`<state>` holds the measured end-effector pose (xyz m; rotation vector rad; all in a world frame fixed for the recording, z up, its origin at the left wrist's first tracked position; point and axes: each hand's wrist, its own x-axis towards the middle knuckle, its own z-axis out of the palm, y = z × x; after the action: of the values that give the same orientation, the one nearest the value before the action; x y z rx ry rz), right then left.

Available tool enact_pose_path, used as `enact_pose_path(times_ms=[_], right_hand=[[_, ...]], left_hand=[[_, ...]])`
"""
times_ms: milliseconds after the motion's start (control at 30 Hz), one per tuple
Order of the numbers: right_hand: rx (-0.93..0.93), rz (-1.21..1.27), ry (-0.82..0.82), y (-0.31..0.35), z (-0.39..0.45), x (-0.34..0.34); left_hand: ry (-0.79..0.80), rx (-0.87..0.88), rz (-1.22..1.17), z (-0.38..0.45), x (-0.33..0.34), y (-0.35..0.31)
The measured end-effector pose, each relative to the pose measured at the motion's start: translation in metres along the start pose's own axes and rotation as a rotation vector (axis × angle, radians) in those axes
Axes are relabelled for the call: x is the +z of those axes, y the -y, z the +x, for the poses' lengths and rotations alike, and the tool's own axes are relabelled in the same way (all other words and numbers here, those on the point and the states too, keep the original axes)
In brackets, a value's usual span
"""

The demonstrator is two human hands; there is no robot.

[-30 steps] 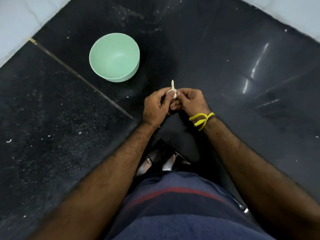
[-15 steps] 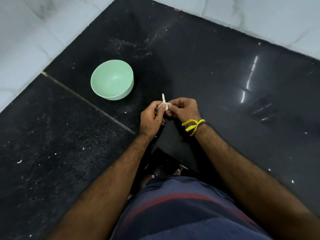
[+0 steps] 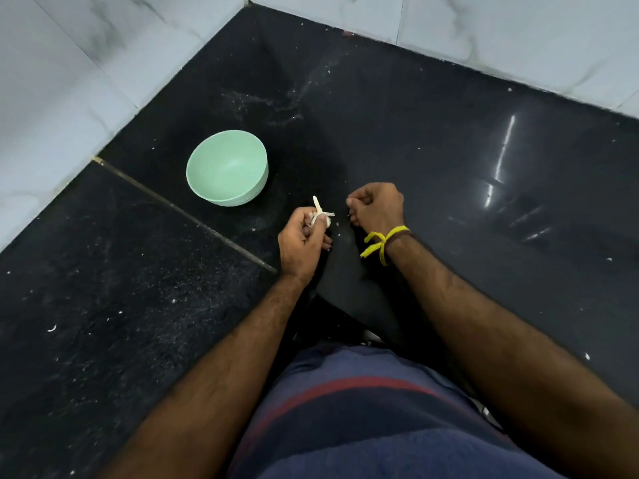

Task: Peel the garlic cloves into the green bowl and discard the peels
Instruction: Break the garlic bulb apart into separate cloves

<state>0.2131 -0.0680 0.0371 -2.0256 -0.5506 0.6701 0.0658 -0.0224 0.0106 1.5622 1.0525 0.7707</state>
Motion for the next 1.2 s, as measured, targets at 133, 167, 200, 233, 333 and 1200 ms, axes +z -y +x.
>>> enact_pose_path(times_ms=[133, 167, 200, 233, 333, 1200], right_hand=[[-0.050, -0.088, 0.021, 0.011, 0.022, 0.006], [-0.059, -0.105, 0.020, 0.013, 0.023, 0.005], [-0.072, -0.128, 0.012, 0.015, 0.021, 0.002], [-0.084, -0.143, 0.005, 0.015, 0.017, -0.001], [-0.061, -0.047, 0.022, 0.009, -0.002, -0.002], [-0.056, 0.218, 0.216, -0.020, -0.032, 0.020]], left_hand=[[0.030, -0.074, -0.125, 0.007, -0.002, 0.001], [0.042, -0.099, -0.175, 0.008, -0.002, 0.001], [0.056, -0.117, -0.221, 0.008, -0.003, 0.002], [0.068, -0.124, -0.255, 0.008, -0.003, 0.002], [0.085, -0.123, -0.304, 0.008, -0.003, 0.002], [0.131, -0.138, -0.260, 0.006, -0.010, -0.005]])
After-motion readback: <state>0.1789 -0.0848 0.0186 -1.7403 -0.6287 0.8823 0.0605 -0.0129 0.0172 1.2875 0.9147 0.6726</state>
